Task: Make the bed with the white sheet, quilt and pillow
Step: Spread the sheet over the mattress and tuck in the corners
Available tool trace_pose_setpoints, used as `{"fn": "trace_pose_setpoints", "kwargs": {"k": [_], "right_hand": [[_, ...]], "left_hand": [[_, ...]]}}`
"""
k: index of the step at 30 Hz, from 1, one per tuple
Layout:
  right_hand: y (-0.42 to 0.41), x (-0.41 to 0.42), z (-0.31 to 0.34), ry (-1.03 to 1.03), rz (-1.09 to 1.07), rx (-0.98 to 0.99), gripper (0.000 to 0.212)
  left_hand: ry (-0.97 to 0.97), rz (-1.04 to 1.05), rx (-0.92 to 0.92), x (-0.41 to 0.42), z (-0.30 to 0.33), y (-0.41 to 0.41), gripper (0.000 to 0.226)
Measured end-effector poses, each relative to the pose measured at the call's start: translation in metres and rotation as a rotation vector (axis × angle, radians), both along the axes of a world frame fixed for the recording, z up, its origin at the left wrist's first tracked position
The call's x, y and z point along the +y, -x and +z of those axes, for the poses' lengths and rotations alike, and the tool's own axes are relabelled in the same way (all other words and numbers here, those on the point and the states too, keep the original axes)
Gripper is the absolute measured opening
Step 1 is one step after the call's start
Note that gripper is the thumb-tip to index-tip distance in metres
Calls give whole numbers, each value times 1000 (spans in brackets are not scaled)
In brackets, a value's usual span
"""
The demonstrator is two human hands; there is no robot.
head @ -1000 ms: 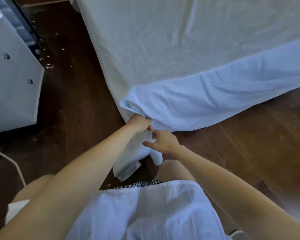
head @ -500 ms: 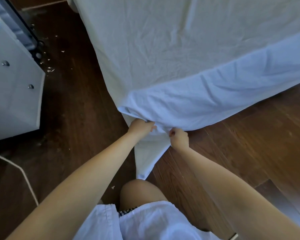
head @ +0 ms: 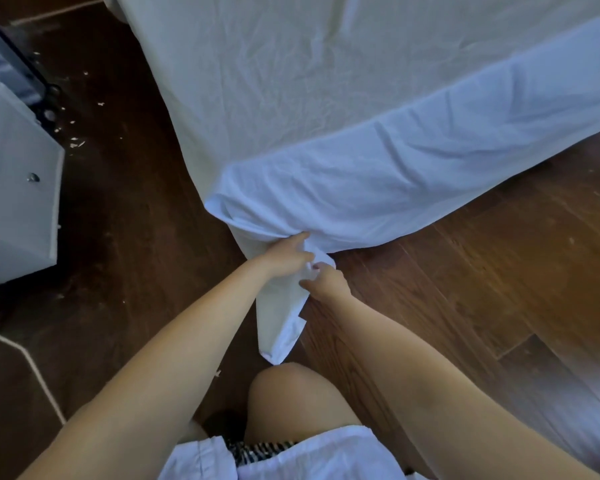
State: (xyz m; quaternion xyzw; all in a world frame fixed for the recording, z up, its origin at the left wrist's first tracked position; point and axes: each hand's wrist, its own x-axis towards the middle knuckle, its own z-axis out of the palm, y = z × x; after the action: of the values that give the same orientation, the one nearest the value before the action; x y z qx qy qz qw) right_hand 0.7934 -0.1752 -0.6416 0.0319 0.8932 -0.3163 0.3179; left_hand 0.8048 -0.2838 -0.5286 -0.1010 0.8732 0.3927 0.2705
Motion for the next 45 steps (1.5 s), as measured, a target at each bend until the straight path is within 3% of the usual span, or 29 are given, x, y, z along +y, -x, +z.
{"fn": "trace_pose_setpoints", "kwargs": {"k": [2,3,5,9,12,14,18,20,22,25,29,31,33,36,39,41,44,45], "right_hand": [[4,8,-3,-2,-116,-27,20],[7,14,-2,20,-156,-17,22],[14,26,4,69,-146,58,24],[33,33,29,145,-50,275,30],[44,35,49,130,6,347,21],[48,36,57,135,-14,352,38],[45,29,70,141,-22,375,46],[40,24,72,170,-41,356,47],[35,26,76,346,-187,276,42],[27,38,85,636,-425,74,13],[4,41,66,375,-266,-226,62],[-1,27,55,311,-235,-331,51],[9,14,44,169,-204,-164,28],[15,12,35,47,-319,82,30],[30,10,24,217,-529,13,34],[43,5,20,339,-633,-74,33],[60,-11,29,728,-823,-201,19],[62,-14,39,765,-885,-181,17]], "left_hand": [[-3,34,-4,-3,-7,1,32],[4,53,-10,-6,-12,1,18],[66,63,-35,-8,-23,0,10],[169,-38,-37,-5,-33,-3,31],[180,-56,-47,4,-25,0,50],[189,-85,-46,7,-21,4,48],[169,-18,58,5,-22,13,38],[276,-43,110,6,-29,16,43],[426,-65,110,8,-37,18,40],[423,66,194,12,-38,16,39],[390,20,185,11,-36,17,44],[358,-9,175,5,-39,17,42],[317,-32,178,-1,-41,17,39],[211,-51,129,0,-38,18,39],[102,-64,71,3,-30,23,39],[-66,43,17,5,-35,21,29],[-418,484,-184,5,-45,13,22],[-496,611,-241,3,-48,11,24]]}}
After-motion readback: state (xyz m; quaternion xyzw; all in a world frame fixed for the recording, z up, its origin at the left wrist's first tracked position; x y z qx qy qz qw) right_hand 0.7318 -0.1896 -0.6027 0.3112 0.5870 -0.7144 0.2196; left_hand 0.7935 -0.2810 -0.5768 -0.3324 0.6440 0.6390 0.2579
